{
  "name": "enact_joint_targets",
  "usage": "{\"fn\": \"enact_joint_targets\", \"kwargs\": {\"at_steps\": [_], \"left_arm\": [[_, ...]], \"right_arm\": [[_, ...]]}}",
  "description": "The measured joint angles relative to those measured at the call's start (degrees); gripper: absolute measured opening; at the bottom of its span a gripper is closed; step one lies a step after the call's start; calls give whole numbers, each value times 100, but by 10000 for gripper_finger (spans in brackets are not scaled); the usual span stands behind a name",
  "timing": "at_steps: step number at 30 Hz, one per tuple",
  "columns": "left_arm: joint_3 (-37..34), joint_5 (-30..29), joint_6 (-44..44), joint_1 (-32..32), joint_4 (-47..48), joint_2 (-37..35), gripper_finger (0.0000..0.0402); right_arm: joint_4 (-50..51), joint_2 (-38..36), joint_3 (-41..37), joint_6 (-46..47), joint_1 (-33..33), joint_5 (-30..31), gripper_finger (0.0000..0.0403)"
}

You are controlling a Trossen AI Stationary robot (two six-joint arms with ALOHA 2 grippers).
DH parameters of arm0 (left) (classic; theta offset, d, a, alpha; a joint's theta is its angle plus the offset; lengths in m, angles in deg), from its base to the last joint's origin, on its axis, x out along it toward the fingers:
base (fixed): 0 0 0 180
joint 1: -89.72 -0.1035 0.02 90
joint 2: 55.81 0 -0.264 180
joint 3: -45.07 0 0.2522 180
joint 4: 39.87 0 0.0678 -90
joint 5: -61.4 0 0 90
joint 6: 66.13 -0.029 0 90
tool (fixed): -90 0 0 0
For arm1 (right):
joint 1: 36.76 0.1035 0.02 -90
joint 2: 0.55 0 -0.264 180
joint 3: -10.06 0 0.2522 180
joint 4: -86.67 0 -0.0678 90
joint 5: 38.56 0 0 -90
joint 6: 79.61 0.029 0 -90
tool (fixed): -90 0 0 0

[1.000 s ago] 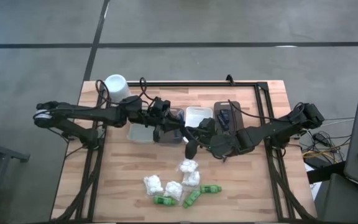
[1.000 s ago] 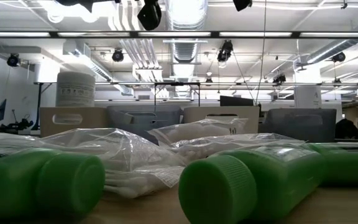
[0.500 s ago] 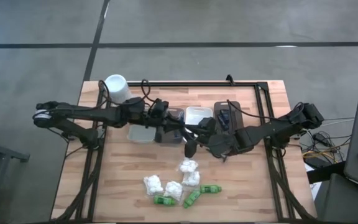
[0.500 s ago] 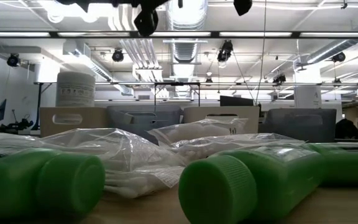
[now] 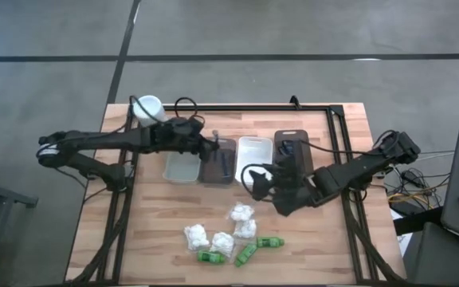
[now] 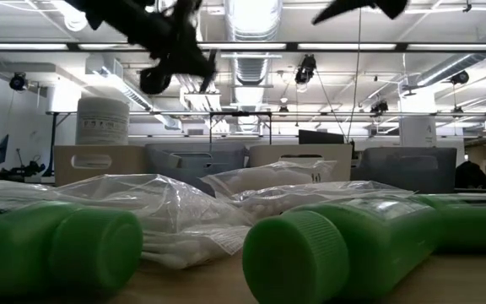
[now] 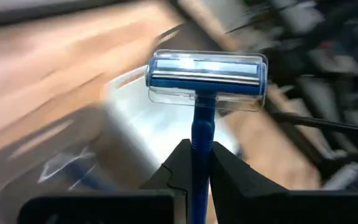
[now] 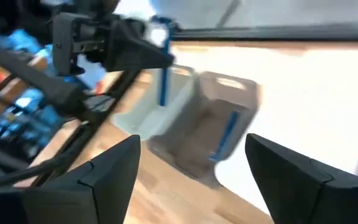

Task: Pick & Place Travel size toiletries
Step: Put the blue razor into the left black bin

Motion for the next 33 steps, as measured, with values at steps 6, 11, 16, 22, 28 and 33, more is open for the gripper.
{"fn": "enact_joint_targets", "kwargs": {"at_steps": [6, 11, 16, 22, 28, 33], "left_arm": [[-350, 77, 522, -279, 125, 384, 35], [-416, 280, 757, -246, 106, 914, 36], [-418, 325, 1016, -212, 0, 1408, 37], [-412, 324, 1241, -199, -8, 1707, 66], [-396, 317, 1311, -199, -13, 1698, 119], [-396, 318, 1087, -199, 18, 1461, 157]], "right_arm": [[521, -32, -25, 898, 57, 4, 302], [480, -30, -26, 902, 55, -2, 309], [474, -30, -31, 902, 86, -9, 308], [475, -30, -31, 902, 171, -34, 294], [516, -25, -34, 885, 208, -332, 294], [923, -23, -35, 882, 216, -818, 311]]}}
